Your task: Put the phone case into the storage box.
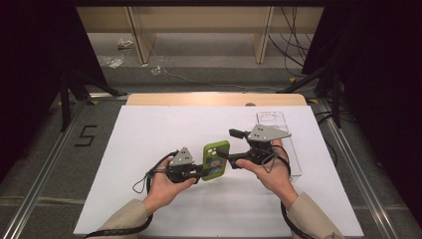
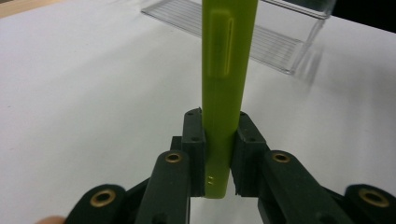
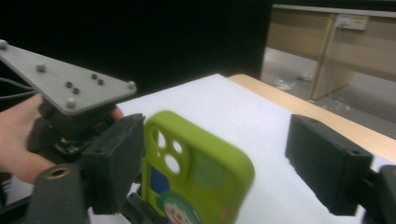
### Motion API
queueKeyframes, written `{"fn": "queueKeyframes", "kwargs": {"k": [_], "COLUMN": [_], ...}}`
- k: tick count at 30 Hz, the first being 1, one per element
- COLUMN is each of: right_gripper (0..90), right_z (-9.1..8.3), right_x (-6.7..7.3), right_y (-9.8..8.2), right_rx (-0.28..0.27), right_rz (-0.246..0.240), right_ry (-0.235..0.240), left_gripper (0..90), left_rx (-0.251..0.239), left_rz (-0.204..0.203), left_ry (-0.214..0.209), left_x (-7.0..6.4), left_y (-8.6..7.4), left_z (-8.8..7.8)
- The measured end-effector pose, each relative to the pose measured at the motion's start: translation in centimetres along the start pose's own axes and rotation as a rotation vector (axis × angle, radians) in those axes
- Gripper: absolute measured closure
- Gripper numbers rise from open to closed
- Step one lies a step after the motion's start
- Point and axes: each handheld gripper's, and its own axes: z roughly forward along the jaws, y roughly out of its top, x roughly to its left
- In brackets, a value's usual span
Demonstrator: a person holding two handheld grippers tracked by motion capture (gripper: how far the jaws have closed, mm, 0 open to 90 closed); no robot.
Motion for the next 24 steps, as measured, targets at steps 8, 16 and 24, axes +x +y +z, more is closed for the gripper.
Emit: {"fn": "queueKeyframes", "kwargs": {"k": [8, 16, 24], "right_gripper": [12.6, 9.3, 7.8], "right_z": [0.1, 0.0, 0.1], "right_x": [0.0, -0.2, -0.2], "right_y": [-1.2, -1.6, -1.7], "right_rx": [-0.017, -0.026, -0.025], "right_rz": [0.026, 0.048, 0.051], "right_ry": [-0.1, -0.134, -0.145], "left_gripper": [77.4, 77.4, 77.4], "left_rx": [-0.021, -0.03, -0.034], "left_rz": [-0.027, -0.037, -0.052], "left_ry": [0.048, 0.073, 0.094], "left_x": [0.3, 0.5, 0.6], "left_y": [0.1, 0.0, 0.1], "left_z": [-0.4, -0.5, -0.6]}}
